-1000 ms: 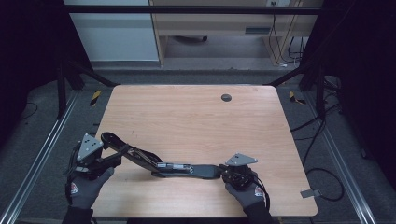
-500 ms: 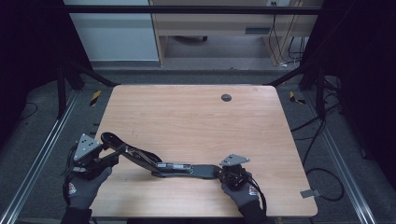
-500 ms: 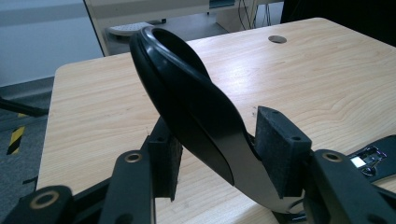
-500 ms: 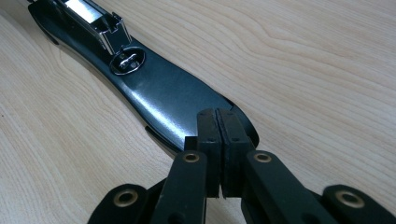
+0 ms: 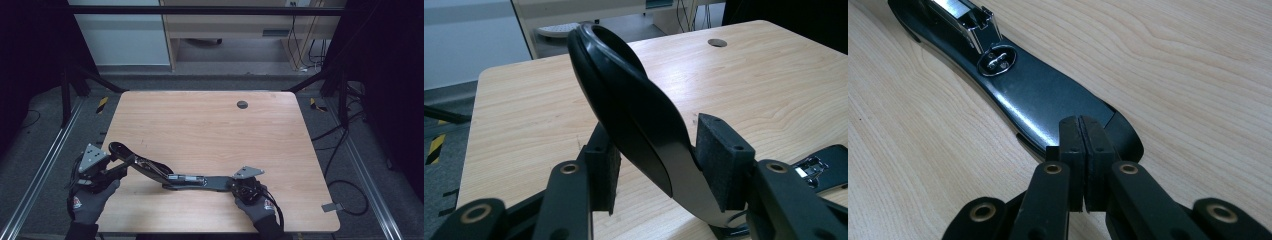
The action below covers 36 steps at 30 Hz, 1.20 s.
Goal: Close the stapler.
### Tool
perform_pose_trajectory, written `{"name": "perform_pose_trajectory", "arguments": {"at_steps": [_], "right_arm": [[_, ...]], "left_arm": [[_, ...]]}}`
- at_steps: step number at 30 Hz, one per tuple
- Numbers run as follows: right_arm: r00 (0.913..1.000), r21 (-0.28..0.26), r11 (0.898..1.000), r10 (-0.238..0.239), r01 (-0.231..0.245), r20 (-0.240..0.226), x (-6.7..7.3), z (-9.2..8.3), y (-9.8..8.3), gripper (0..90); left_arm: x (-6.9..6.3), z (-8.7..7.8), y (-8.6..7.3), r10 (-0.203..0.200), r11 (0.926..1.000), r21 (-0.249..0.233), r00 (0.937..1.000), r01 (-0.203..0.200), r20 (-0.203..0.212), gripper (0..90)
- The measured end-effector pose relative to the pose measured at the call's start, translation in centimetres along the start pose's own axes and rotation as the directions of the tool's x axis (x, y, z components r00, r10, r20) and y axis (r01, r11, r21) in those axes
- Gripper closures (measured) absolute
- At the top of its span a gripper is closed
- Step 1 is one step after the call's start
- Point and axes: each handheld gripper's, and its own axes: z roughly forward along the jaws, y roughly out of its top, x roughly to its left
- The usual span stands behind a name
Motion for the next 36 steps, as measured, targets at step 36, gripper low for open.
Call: {"name": "perform_pose_trajectory", "arguments": {"at_steps": [36], "right_arm": [[0.9996,-0.002,1.000,0.027,-0.027,-0.004,-0.1,0.1,0.0,90.0]], "left_arm": [[-1.7,-0.1,0.8,0.039,0.9992,-0.009,0.9992,-0.039,0.001,54.8]]}}
